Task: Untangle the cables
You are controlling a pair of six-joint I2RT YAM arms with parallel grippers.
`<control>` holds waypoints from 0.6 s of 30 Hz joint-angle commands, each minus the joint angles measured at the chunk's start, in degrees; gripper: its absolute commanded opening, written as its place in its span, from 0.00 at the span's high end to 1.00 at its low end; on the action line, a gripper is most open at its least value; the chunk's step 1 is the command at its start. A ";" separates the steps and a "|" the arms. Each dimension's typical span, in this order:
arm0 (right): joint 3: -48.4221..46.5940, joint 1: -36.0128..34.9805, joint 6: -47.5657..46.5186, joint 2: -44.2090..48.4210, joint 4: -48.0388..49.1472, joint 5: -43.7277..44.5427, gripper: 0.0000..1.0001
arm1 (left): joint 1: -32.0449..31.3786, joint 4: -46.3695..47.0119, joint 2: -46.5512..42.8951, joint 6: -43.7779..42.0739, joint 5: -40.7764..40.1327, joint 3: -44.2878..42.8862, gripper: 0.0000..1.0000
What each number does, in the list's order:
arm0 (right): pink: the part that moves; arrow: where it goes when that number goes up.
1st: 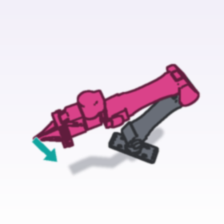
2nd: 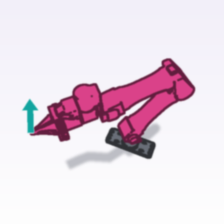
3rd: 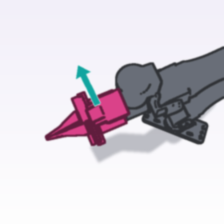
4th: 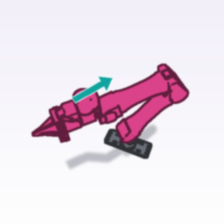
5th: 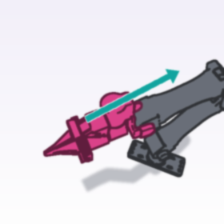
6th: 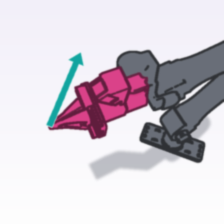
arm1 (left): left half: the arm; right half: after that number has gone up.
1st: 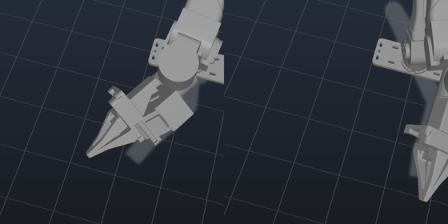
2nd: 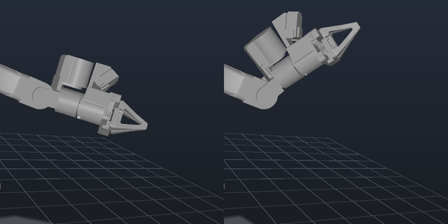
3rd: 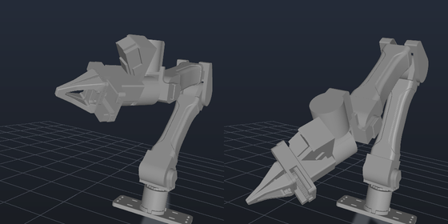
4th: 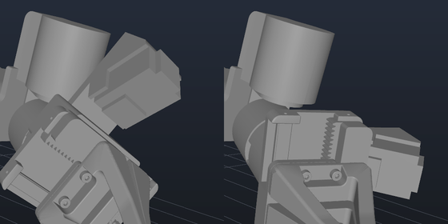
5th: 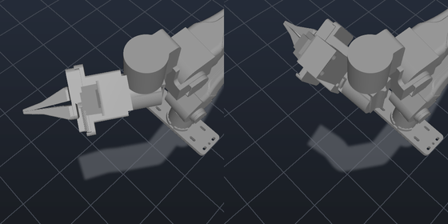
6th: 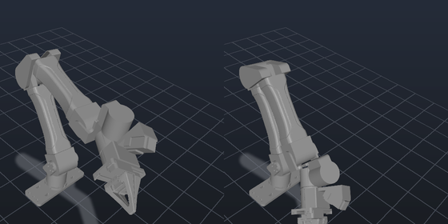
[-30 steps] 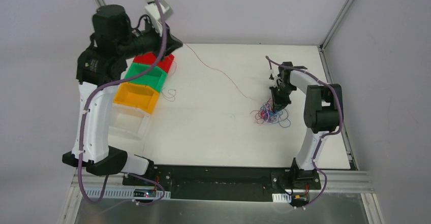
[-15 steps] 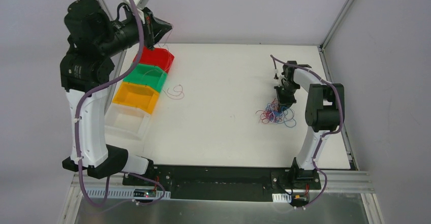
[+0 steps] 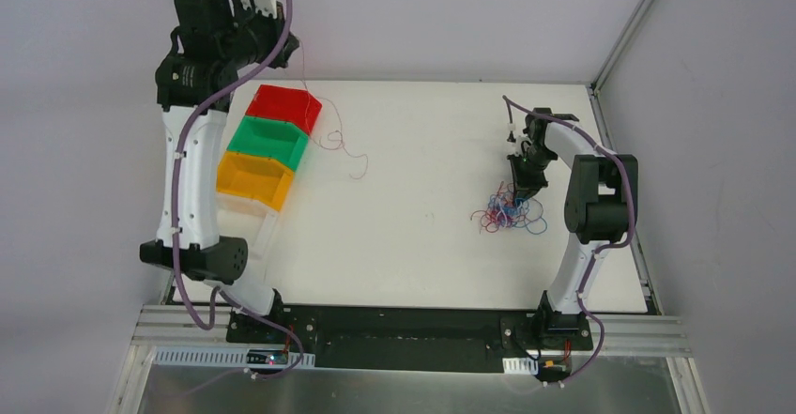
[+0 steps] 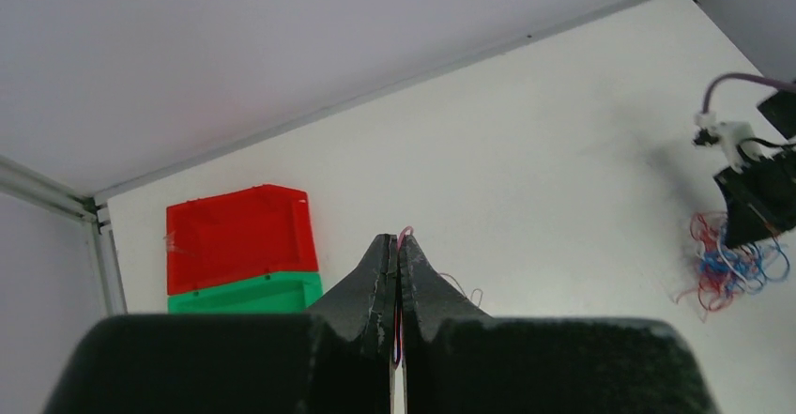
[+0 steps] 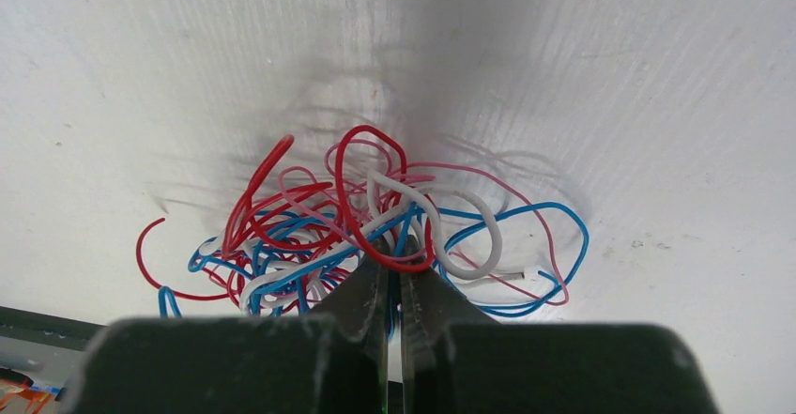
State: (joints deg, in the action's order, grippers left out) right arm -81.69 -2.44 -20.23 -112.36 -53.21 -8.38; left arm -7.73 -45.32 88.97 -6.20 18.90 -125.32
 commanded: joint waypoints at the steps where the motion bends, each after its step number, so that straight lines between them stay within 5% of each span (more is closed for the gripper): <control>1: -2.20 0.24 -0.02 0.04 -2.82 -1.08 1.00 | 4.35 4.41 6.71 4.90 -1.08 -7.72 1.00; 18: -4.52 0.15 0.76 -2.37 -3.66 -0.26 1.00 | 16.75 18.68 25.94 10.01 0.34 -21.42 1.00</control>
State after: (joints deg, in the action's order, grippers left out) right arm -84.03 -2.44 -19.97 -114.21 -54.50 -9.08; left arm 8.25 -32.82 114.96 2.83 19.05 -142.02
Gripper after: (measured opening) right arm 0.024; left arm 0.008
